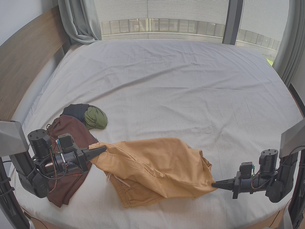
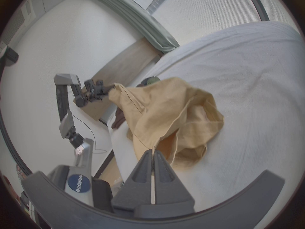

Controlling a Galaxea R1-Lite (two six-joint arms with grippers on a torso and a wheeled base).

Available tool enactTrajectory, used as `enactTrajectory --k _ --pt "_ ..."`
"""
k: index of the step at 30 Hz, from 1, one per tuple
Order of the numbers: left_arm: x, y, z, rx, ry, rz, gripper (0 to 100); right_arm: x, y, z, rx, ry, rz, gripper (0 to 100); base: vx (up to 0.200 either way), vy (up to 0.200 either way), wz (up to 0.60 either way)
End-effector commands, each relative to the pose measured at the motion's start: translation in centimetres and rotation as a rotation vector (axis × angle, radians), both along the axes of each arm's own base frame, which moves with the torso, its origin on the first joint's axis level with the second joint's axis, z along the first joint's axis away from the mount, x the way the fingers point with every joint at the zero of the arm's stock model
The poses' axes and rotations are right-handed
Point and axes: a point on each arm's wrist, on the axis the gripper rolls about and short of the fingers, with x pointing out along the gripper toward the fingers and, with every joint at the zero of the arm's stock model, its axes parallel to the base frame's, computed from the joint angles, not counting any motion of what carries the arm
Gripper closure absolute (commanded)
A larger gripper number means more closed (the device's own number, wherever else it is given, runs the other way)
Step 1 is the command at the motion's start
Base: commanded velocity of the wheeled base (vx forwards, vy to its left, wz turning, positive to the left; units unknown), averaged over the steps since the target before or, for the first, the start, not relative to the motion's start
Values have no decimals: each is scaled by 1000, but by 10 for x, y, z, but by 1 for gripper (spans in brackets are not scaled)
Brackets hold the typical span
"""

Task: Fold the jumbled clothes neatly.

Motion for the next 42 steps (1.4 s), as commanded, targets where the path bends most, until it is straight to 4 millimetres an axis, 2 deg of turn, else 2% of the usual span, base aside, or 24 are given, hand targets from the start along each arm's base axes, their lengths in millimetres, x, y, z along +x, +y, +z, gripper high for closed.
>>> enactTrajectory --k 1,2,12,16,21,25,30,35,42 --pt "-1 -1 2 -1 -7 -3 100 2 1 -31 -37 86 5 100 0 0 0" --pt "-1 -1 2 -1 -7 -3 100 2 2 -30 -34 83 8 0 0 0 0" --pt "-1 -1 1 -1 -4 -6 100 9 3 -27 -21 53 10 0 0 0 0" --pt "-1 -2 1 -1 -4 -7 100 12 4 -20 -15 17 11 0 0 0 0" --pt "-1 -2 1 -1 -2 -7 100 14 1 6 1 -77 -9 0 0 0 0" --pt "-1 -2 1 -1 -1 -9 100 13 3 15 28 -77 -16 0 0 0 0" --pt "-2 -2 0 0 2 -9 100 12 10 11 23 -61 7 0 0 0 0" --pt "-2 -2 0 0 4 -9 100 14 14 -9 6 -1 19 0 0 0 0" --pt "-1 -2 -1 0 5 -9 100 10 20 -12 1 17 47 0 0 0 0"
